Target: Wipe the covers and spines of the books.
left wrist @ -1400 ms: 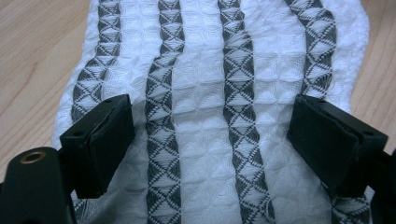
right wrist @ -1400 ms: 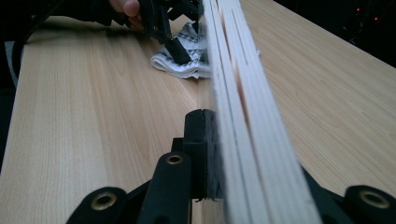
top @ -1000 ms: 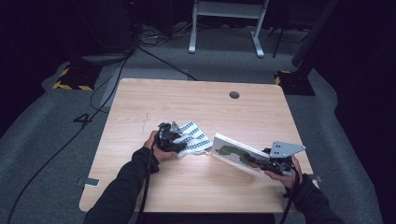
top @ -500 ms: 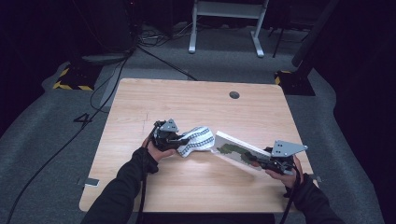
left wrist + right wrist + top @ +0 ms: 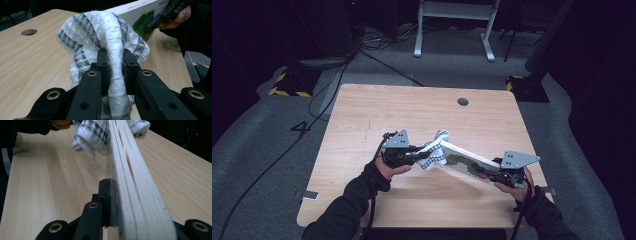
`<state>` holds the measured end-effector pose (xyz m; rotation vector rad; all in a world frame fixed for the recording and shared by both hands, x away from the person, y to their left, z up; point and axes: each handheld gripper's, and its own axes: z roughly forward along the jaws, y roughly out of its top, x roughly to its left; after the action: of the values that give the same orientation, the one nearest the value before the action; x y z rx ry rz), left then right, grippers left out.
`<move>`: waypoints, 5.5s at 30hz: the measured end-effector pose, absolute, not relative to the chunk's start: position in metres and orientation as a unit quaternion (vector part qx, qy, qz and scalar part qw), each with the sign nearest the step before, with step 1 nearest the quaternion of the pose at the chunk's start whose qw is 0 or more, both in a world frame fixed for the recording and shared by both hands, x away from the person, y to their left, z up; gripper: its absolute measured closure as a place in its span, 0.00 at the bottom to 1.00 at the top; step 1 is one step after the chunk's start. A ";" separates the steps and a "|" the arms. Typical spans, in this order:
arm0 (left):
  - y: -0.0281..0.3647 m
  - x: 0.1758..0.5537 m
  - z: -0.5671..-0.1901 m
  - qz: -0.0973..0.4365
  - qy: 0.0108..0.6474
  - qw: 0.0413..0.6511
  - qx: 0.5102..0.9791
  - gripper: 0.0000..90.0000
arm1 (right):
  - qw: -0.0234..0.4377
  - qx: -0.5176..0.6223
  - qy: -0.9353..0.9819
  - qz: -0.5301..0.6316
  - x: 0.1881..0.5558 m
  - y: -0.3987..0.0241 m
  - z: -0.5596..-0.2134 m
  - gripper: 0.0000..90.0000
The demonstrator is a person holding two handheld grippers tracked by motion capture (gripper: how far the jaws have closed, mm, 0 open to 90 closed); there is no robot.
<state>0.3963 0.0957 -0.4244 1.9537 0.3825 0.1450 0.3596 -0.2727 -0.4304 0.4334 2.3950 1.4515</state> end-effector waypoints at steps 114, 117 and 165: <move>0.070 0.412 -0.449 0.052 0.164 0.535 0.827 0.90 | 0.161 0.149 0.746 0.629 0.346 -0.281 -0.404 0.88; 0.074 0.413 -0.449 0.055 0.164 0.530 0.830 0.90 | 0.161 0.143 0.759 0.615 0.347 -0.279 -0.406 0.88; 0.107 0.397 -0.393 0.063 0.138 0.590 0.793 0.90 | 0.307 0.097 0.830 0.456 0.338 -0.253 -0.411 0.88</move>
<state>0.3971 0.1073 -0.3934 1.8456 0.3206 0.1476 0.3384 -0.2531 -0.4108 0.2564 2.1962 1.2058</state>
